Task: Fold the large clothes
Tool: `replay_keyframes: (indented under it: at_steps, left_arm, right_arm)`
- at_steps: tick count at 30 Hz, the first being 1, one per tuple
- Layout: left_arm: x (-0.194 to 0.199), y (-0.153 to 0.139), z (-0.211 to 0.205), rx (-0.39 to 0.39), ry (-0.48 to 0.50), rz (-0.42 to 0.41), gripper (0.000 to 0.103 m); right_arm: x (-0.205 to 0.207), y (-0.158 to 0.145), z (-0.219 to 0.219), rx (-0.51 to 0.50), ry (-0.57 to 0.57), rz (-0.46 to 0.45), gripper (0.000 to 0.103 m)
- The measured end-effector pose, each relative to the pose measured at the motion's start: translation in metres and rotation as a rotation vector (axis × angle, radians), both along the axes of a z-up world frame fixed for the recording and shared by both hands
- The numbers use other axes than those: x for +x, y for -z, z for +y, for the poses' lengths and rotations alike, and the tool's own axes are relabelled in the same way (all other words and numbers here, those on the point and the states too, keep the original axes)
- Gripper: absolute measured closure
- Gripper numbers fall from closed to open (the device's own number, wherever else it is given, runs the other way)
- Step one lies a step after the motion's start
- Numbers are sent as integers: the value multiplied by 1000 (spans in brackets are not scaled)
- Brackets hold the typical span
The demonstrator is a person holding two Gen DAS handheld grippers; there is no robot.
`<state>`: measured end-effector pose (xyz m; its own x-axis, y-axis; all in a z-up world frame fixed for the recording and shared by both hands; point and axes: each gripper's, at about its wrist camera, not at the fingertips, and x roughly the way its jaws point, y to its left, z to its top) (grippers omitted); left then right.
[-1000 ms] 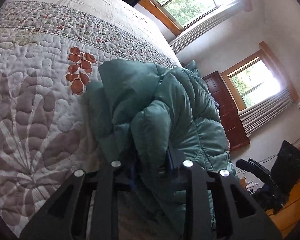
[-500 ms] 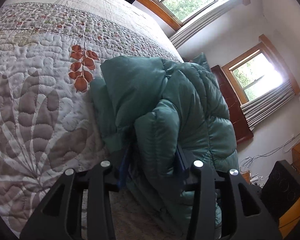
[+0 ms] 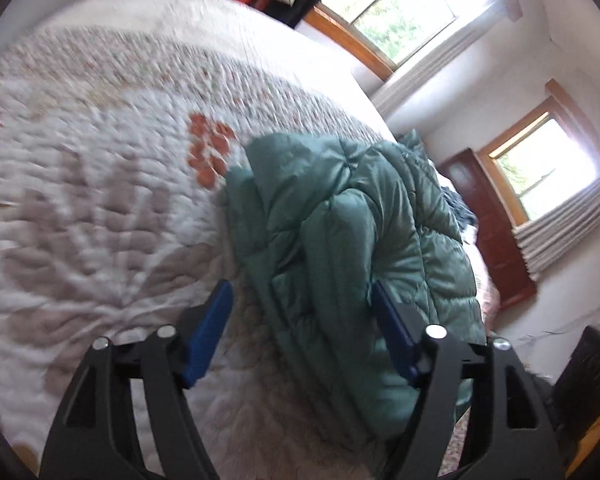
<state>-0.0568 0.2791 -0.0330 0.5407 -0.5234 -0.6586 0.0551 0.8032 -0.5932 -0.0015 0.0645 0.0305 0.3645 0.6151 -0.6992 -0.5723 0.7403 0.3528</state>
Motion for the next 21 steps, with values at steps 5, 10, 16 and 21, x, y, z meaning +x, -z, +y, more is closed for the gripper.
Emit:
replay_keyframes:
  at_steps: [5, 10, 16, 21]
  left_arm:
    - [-42, -31, -11, 193, -62, -57, 12]
    - [-72, -48, -25, 303, -101, -50, 5]
    - [-100, -58, -42, 382, -159, -49, 5]
    - [-118, -59, -55, 412, -176, -62, 5]
  right_arm:
    - [-24, -12, -33, -72, 167, -109, 4]
    - [-40, -6, -46, -133, 249, -104, 4]
    - [-51, -3, -59, -144, 309, -114, 4]
    - [-51, -6, -63, -146, 361, -143, 4]
